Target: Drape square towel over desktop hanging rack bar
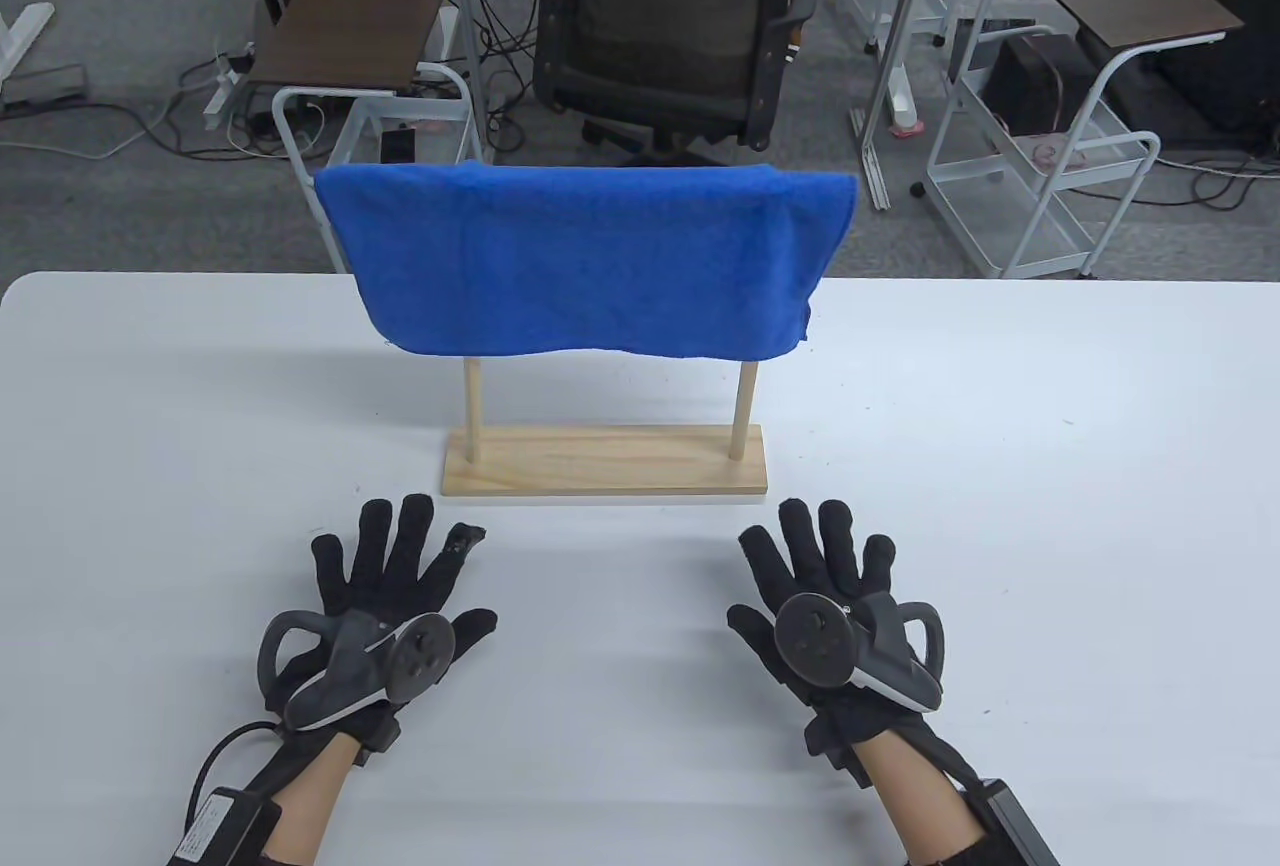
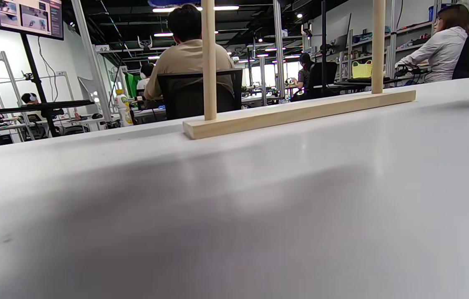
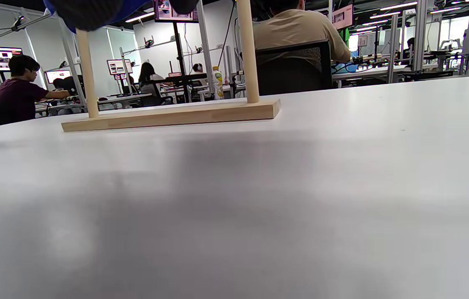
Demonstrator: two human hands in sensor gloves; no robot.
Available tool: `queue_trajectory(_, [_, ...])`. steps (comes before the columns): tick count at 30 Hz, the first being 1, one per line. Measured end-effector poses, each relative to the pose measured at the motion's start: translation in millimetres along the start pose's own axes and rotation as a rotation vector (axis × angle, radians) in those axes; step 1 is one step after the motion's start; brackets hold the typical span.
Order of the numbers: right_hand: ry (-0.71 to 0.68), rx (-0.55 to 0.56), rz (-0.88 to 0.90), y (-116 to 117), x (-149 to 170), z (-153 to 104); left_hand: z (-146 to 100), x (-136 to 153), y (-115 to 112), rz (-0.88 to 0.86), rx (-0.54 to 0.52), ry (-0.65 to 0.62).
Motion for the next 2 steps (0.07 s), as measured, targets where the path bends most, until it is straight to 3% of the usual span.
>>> queue_trajectory(2, [0.004,-0.004,0.006,0.4,2.7,-0.5,0.0,-0.1,0.5,-0.002,-0.004,0.001])
Point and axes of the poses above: the tracker on the back of each hand, its own x axis roughly to the little-finger side, its own z axis roughly from the wrist to the fingertips, y = z × x, the point moved 1 cm from there along z, roughly from the wrist to the fingertips, and after that the axes turned 3 degrees about -z, right-handed, at the moved point
